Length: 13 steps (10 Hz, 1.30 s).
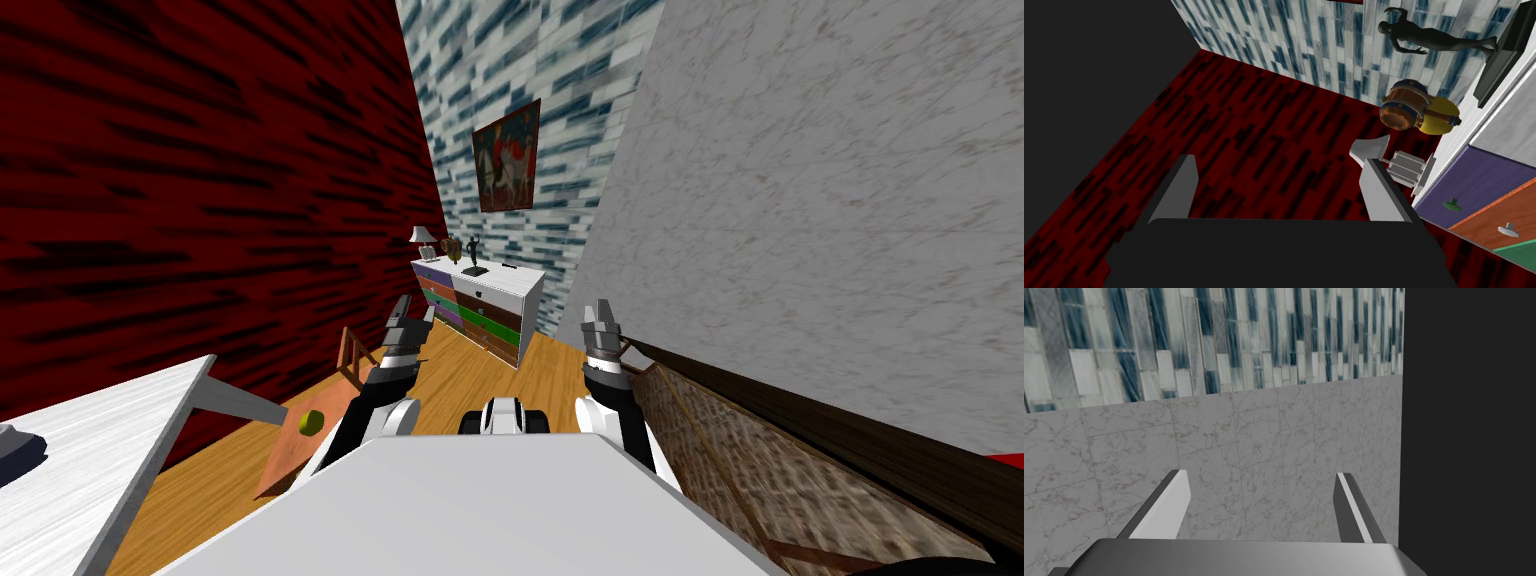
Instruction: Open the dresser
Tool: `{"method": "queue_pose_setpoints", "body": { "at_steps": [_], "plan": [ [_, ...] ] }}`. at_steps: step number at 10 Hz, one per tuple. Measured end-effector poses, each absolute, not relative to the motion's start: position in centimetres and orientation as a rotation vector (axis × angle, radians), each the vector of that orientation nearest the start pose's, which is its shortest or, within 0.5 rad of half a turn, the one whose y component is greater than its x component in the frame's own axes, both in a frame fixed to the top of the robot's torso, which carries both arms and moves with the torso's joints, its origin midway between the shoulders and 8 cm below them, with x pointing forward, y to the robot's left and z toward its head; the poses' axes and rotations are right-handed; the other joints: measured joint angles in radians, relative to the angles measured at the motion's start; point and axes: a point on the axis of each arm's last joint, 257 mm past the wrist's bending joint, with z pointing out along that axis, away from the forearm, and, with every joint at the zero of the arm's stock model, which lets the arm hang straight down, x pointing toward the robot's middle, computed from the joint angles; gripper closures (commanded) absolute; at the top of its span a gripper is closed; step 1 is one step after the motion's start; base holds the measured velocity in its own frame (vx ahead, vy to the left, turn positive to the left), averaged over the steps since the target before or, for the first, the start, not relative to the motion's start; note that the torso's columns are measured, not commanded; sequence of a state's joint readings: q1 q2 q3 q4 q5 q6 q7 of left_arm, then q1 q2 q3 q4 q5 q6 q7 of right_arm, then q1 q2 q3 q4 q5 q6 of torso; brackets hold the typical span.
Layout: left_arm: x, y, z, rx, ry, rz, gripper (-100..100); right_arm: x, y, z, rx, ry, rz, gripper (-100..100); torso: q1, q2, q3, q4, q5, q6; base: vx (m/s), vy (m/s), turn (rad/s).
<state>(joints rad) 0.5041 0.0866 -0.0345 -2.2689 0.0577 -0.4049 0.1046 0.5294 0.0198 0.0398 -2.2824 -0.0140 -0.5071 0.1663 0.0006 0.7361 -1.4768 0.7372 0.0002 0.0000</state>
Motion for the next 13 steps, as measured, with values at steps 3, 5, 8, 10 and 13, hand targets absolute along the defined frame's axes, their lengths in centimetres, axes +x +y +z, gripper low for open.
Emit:
{"method": "queue_pose_setpoints", "body": {
  "at_steps": [3, 5, 8, 10, 13],
  "plan": [
    [37.6, 26.5, -2.1, -0.772, 0.769, -1.430, -100, 34.1, -27.3, 1.7, 0.636, 0.641, 1.182, 0, -0.001, 0.002, 0.001, 0.001, 0.000, 0.000, 0.085, 0.028, -0.054],
    [38.2, 26.3, -3.7, -0.782, 0.807, -1.421, -100, 34.1, -27.3, 1.7, 0.636, 0.641, 1.182, 0, 0.000, 0.002, 0.001, 0.001, 0.000, 0.000, 0.088, 0.041, -0.051],
    [39.5, 25.7, -6.4, -0.806, 0.853, -1.409, -100, 34.1, -27.3, 1.7, 0.636, 0.641, 1.182, 0, -0.001, 0.001, 0.000, 0.001, 0.000, 0.000, 0.100, 0.038, -0.059],
    [40.2, 25.6, -7.8, -0.823, 0.880, -1.399, -100, 34.1, -27.3, 1.7, 0.636, 0.641, 1.182, 0, -0.001, 0.002, 0.001, 0.001, 0.000, 0.000, 0.083, 0.038, -0.054],
    [41.2, 25.3, -10.2, -0.853, 0.913, -1.389, -100, 34.1, -27.3, 1.7, 0.636, 0.641, 1.182, 0, -0.001, 0.002, 0.001, 0.001, 0.000, 0.000, 0.084, 0.040, -0.050]
  ]
}}
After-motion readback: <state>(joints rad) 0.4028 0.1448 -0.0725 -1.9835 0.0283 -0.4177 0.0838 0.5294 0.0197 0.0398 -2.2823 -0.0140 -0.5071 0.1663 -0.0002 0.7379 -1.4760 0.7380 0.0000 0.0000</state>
